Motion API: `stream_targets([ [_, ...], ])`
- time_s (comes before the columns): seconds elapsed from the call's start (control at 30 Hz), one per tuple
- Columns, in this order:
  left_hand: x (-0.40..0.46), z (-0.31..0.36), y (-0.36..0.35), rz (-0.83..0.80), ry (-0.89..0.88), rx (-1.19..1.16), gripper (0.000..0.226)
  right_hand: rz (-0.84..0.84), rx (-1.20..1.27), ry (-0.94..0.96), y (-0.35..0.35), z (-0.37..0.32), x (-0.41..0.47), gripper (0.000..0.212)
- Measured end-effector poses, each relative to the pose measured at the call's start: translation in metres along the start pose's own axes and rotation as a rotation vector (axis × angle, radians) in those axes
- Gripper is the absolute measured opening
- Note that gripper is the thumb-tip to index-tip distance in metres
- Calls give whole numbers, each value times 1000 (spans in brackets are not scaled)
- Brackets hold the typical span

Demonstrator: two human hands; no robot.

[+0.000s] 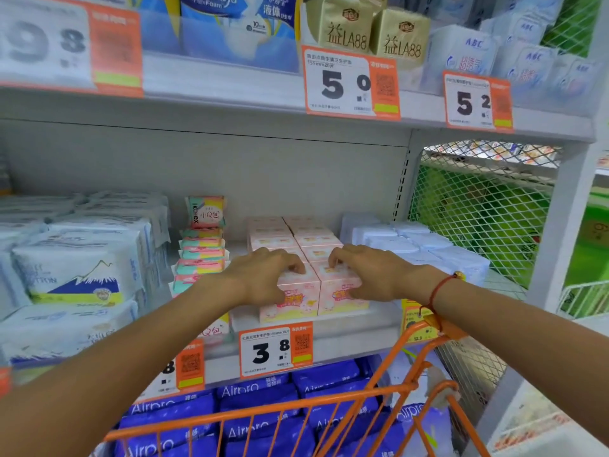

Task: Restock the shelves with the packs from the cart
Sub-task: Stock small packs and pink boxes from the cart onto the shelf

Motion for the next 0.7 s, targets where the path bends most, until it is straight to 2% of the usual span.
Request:
stream_targets([
  [0.13,-6,1,0,16,19,-58,62,-43,82,-12,2,2,-2,59],
  [0.2,-17,-1,7,94,55,-160,62,-1,114,-19,12,-1,-3,61],
  [0.3,-45,-5,27,237,67,-270,39,177,121,-3,39,-18,-4,37],
  [0.37,-70,-4,39,281,53,-321,23,239,194,67,56,-43,-7,17],
  [0.43,-97,-4,45,285,58,-316,14,207,284,152,64,-76,-15,9],
  [0.5,-126,-5,42,257,75,-291,9,148,346,219,60,-108,-26,12],
  [0.7,-195,-10,3,71,102,-157,4,-90,352,330,14,-176,-53,14],
])
Point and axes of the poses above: each hand's wrist, its own x-axis towards the middle knuckle, its own y-axis out of the back of the hand, z = x × y, the point moved 2 cm from there along x, towards the middle knuckle, and after that the axes turned 12 degrees about y, right-handed, at the moved point
